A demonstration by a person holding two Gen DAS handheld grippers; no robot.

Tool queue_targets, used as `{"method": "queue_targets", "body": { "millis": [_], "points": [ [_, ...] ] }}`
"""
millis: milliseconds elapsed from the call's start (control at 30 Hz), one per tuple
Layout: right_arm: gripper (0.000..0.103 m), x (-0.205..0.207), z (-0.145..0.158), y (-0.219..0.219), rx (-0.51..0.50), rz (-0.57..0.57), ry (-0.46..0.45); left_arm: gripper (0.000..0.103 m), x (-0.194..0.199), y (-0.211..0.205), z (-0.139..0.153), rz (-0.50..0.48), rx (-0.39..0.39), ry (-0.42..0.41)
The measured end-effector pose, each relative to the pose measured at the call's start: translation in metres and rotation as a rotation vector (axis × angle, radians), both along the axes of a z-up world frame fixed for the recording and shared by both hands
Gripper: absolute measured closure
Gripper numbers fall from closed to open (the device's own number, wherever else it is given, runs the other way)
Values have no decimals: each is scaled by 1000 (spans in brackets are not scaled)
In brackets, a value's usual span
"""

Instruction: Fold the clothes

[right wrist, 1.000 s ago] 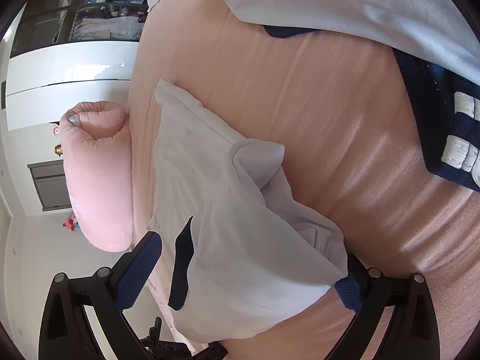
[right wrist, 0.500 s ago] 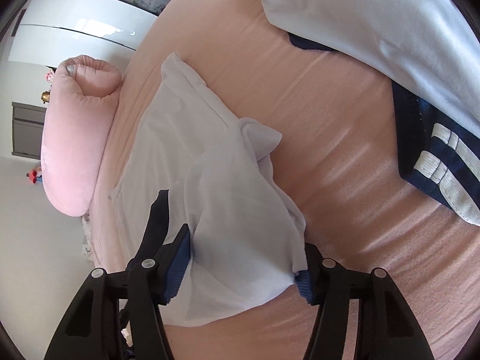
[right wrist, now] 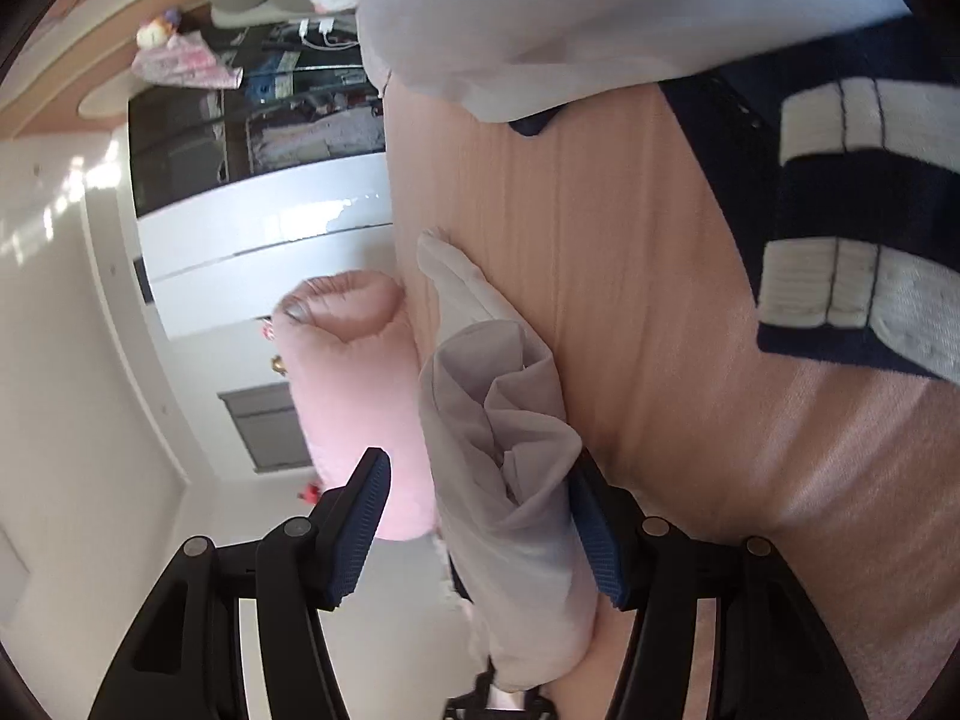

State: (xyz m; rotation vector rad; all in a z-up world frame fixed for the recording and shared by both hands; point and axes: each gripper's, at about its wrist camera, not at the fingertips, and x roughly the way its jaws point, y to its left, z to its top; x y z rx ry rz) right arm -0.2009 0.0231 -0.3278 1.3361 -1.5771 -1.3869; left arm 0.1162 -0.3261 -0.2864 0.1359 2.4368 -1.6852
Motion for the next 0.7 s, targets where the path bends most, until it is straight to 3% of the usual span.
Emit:
{"method": "queue_targets", "body": {
  "millis": [100, 200, 333, 433, 500, 600, 633, 700],
  "points": [
    [44, -6, -5, -1, -45, 7, -62, 44, -4, -2, 8, 3, -15, 19],
    [44, -2, -2, -3, 19, 36, -125, 21, -10, -1, 18, -1, -6, -5],
    [43, 4, 0, -8, 107, 23, -240, 18, -15, -2, 24, -16, 14, -90],
    [39, 3, 5, -14, 167, 33, -235, 17, -19, -1, 28, -31, 9, -160],
    [32, 2, 10, -19, 202, 38, -198, 13, -24, -1, 30, -36, 2, -196],
    [14, -2, 19, -27, 248, 70, -144, 0, -34, -6, 31, -45, 3, -223],
    [4, -3, 22, -29, 263, 83, -126, 0, -38, -8, 32, -49, 3, -228],
    [0, -4, 26, -34, 307, 107, -106, 0, -45, -12, 31, -77, 9, -270]
  ]
}}
